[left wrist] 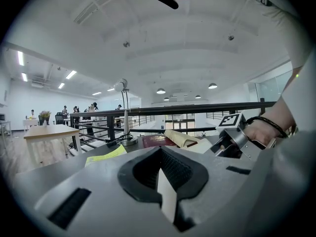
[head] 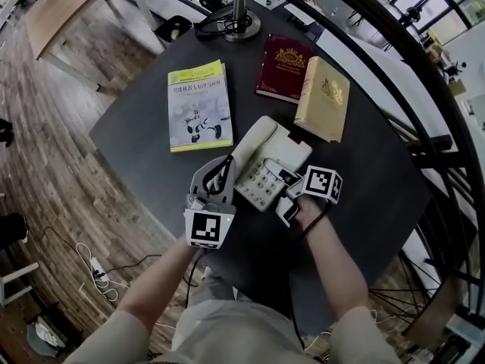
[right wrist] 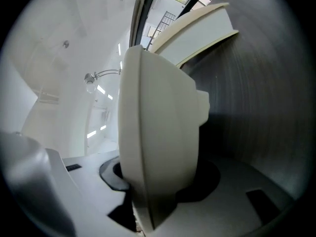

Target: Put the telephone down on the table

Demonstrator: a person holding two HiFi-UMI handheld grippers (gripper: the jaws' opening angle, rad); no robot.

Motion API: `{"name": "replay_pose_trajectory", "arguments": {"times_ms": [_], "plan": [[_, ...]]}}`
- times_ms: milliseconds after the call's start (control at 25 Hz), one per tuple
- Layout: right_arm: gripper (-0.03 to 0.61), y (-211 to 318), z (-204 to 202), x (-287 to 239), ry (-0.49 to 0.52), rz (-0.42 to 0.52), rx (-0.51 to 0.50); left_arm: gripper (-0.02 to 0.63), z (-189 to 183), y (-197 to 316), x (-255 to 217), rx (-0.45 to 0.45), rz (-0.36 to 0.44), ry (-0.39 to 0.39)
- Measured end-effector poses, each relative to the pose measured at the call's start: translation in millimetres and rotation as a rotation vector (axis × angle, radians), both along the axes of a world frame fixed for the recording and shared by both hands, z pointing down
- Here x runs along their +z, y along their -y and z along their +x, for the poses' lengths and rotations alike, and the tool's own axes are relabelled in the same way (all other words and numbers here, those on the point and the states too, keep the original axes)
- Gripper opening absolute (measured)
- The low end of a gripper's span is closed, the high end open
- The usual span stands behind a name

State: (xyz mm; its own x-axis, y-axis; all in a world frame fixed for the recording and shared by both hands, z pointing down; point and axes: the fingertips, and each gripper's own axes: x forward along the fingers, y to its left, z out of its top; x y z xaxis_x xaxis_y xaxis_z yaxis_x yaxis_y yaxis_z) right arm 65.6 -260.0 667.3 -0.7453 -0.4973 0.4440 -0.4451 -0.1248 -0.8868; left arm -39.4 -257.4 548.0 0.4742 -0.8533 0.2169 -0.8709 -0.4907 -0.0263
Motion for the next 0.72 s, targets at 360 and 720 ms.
{"name": "replay_pose_trajectory", "arguments": {"times_ms": [360, 720], "plan": [[0.261, 3.5, 5.0, 1.5, -0.248, 0.000, -0.049, 0.003, 3.9, -8.5, 6.2, 0.015, -0.043, -0.007], [0.327, 3.8, 13.3, 2.1, -0.438, -0.022, -0.070, 0.003, 7.6, -13.4, 11.4, 0.027, -0.066, 0.002]]}}
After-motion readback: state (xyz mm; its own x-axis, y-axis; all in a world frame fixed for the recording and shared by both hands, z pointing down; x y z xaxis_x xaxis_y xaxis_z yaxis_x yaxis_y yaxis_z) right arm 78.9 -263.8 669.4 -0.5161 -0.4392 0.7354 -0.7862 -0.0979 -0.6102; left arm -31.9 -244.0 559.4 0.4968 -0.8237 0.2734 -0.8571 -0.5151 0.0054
